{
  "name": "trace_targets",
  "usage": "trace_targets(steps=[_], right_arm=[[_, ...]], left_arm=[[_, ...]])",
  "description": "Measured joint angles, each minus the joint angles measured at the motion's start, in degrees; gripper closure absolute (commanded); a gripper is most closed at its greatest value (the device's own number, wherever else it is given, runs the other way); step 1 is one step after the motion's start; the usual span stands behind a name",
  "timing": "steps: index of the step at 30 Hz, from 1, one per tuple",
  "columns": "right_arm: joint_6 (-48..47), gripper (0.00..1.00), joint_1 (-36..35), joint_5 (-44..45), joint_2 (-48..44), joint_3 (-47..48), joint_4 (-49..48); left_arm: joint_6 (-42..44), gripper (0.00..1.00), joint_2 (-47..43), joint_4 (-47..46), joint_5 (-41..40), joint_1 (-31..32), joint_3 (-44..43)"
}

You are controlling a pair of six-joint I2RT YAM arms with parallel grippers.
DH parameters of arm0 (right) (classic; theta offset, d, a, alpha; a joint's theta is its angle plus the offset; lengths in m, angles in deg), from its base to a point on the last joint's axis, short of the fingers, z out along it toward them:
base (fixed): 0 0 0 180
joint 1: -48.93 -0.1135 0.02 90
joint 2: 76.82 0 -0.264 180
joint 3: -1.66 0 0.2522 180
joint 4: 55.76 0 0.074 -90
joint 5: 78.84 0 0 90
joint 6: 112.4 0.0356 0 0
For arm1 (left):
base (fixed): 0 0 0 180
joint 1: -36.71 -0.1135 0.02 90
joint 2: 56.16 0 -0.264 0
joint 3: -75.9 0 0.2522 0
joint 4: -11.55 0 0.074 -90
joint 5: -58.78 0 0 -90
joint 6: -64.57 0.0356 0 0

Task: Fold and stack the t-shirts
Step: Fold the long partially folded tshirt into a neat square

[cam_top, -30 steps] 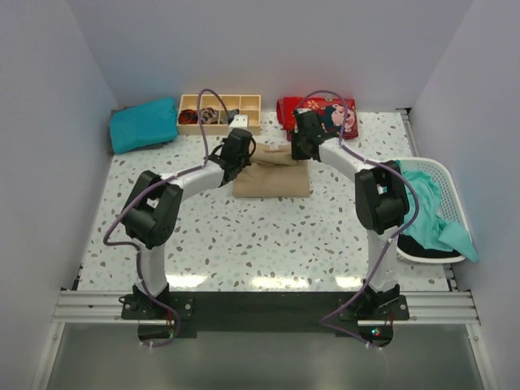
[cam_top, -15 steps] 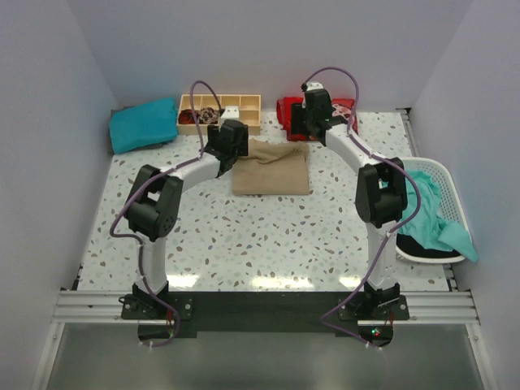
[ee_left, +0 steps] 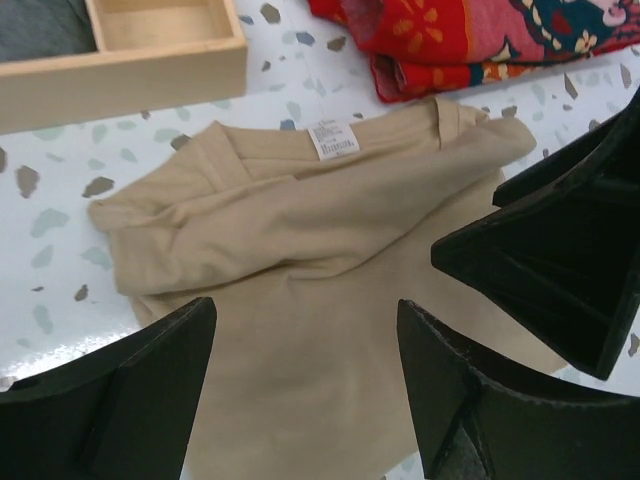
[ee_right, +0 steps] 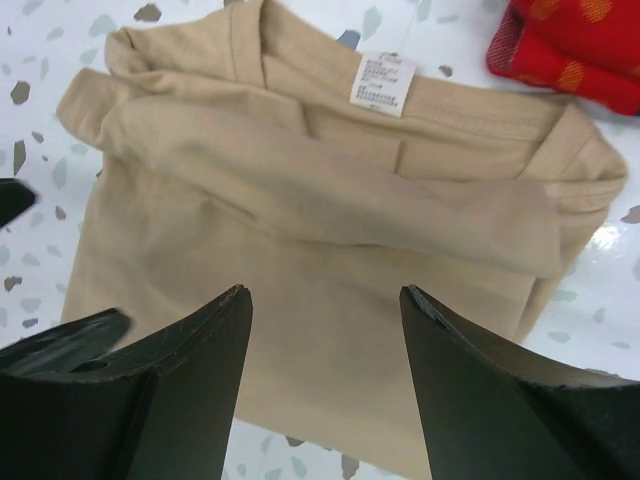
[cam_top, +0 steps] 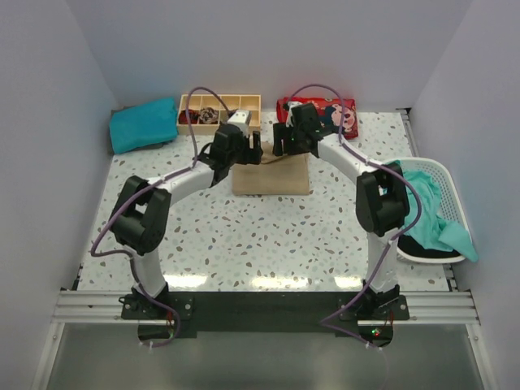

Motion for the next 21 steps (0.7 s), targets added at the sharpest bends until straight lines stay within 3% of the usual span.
trace_targets(steps=[7, 21], right_arm=[[0.28, 0.35, -0.66, -1.38, 2.62, 1.05, 0.94], [-0.28, 0.34, 0.04, 1.36, 17.38, 17.66, 2.99]], left_arm=[[-0.61, 0.23, 7.17, 0.59, 4.42, 0.0, -1.75], [3.69, 0.22, 21.05, 2.34, 4.98, -2.1, -20.55]])
